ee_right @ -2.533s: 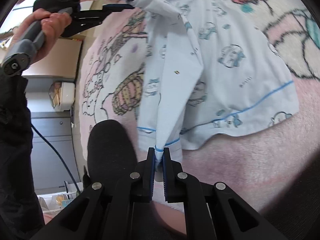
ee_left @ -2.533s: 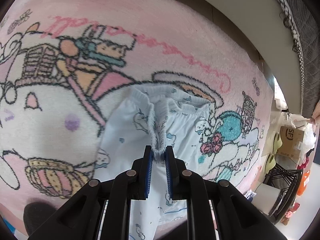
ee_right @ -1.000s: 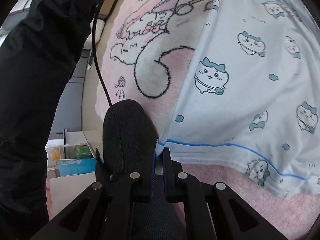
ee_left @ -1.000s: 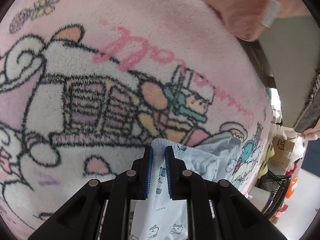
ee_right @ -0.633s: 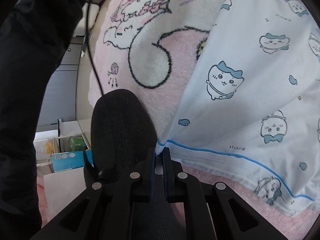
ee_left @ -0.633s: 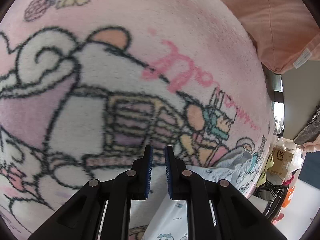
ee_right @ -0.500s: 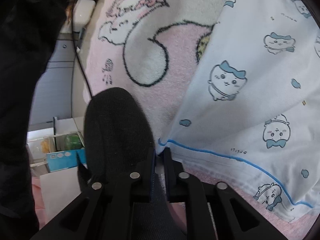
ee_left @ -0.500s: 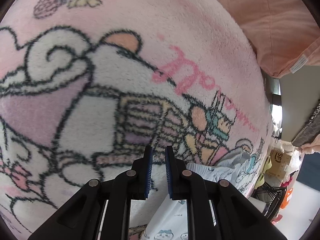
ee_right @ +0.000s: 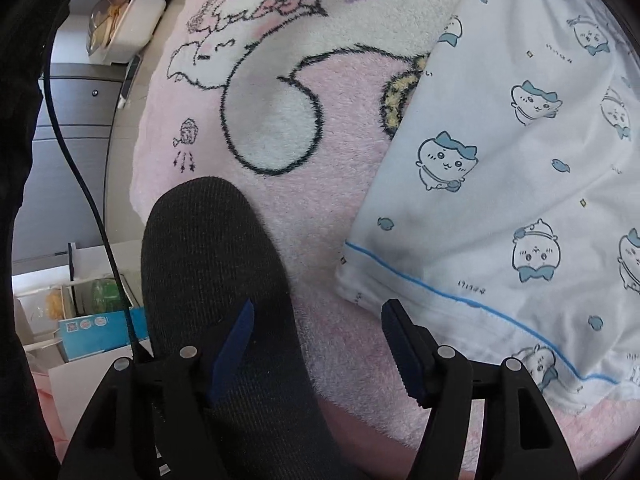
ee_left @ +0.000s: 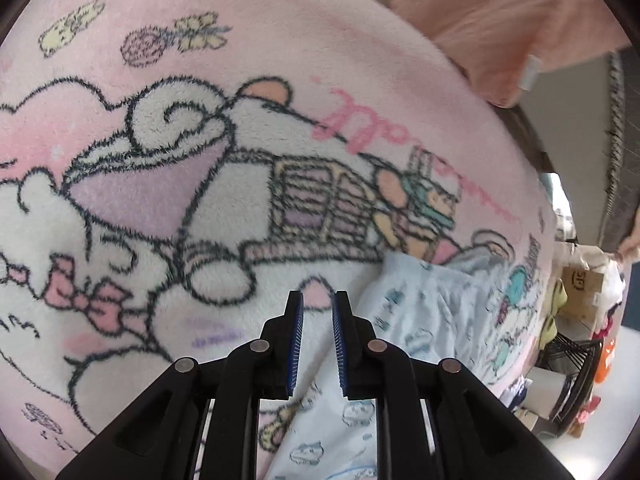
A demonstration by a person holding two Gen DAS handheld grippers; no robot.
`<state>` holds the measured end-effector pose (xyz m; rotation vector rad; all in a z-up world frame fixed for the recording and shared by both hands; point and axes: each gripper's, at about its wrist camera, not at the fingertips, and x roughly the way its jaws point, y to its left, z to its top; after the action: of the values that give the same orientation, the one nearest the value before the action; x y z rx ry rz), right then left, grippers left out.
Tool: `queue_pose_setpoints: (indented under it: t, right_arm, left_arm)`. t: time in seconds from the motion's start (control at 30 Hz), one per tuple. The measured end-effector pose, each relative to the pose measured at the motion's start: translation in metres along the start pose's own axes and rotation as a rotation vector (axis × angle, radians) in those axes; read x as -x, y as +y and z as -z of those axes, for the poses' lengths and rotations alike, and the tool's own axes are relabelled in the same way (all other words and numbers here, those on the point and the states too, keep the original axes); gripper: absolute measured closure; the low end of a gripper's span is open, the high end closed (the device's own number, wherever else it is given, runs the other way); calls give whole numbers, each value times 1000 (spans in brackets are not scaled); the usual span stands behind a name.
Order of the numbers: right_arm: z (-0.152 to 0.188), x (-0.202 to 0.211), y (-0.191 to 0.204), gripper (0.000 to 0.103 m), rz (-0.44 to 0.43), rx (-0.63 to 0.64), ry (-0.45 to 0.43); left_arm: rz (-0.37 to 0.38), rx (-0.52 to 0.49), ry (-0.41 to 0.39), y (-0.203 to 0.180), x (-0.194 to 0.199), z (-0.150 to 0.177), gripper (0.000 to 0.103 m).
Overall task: Fold clothes
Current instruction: 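Open both grippers and release the folded pants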
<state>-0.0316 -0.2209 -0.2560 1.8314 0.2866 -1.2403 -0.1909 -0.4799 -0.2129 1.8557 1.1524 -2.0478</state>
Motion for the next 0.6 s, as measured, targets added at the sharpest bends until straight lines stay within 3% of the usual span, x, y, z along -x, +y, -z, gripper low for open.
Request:
queue_pose_setpoints:
  t: [0.03,0.07,0.13,0.27,0.47,0.6]
  right_arm:
    - [2,1,2,37,2,1,-5]
    - [3,3,3,36,4,1,-10]
    - [6,5,6,36,13,1,-19]
    - [12,12,1,36,41,-18,-34]
    - [18,26,-16,36,160,-52,-77]
    - [21,43,-29,36,285,-44,-185]
  left_arm:
    - [7,-1,-11,-2,4,4,74]
    - [20,-1,-21,-4,9,10,46]
    - [45,-9,-29,-10,14,22,17]
    - [-28,-49,-18,-29,17,38,17]
    - [-267,-182,-1,-32,30,96,17]
    - [-309,-126,15,-18,29,138,17]
